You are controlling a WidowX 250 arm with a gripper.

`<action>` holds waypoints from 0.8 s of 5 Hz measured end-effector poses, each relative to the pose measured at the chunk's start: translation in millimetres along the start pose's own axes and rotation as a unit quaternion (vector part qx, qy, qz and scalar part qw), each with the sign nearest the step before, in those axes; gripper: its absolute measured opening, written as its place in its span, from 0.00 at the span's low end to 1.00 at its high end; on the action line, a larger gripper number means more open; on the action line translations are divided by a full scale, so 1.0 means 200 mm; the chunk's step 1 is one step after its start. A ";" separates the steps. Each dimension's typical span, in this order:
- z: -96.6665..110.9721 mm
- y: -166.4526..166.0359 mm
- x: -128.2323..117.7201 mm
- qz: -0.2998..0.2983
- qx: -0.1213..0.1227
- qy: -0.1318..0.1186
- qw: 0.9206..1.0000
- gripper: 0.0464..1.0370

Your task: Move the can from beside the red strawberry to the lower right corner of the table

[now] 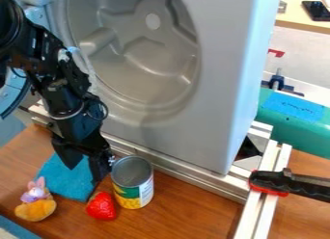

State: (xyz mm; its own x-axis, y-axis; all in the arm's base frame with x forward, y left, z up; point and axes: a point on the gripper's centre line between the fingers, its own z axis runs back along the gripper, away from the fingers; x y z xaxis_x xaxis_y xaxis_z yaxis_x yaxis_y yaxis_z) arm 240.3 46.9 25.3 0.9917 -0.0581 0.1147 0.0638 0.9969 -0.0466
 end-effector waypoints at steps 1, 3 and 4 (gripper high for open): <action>-0.02 0.00 -0.01 0.001 -0.003 0.010 1.000 0.96; -0.09 0.03 0.15 0.023 -0.012 0.011 1.000 0.96; -0.11 0.06 0.22 0.027 0.000 0.001 1.000 0.96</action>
State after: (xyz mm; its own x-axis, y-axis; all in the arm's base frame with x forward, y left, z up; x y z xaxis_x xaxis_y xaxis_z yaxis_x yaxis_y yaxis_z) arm 286.8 55.1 7.4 0.9940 -0.0034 0.1093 0.0092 0.9986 -0.0528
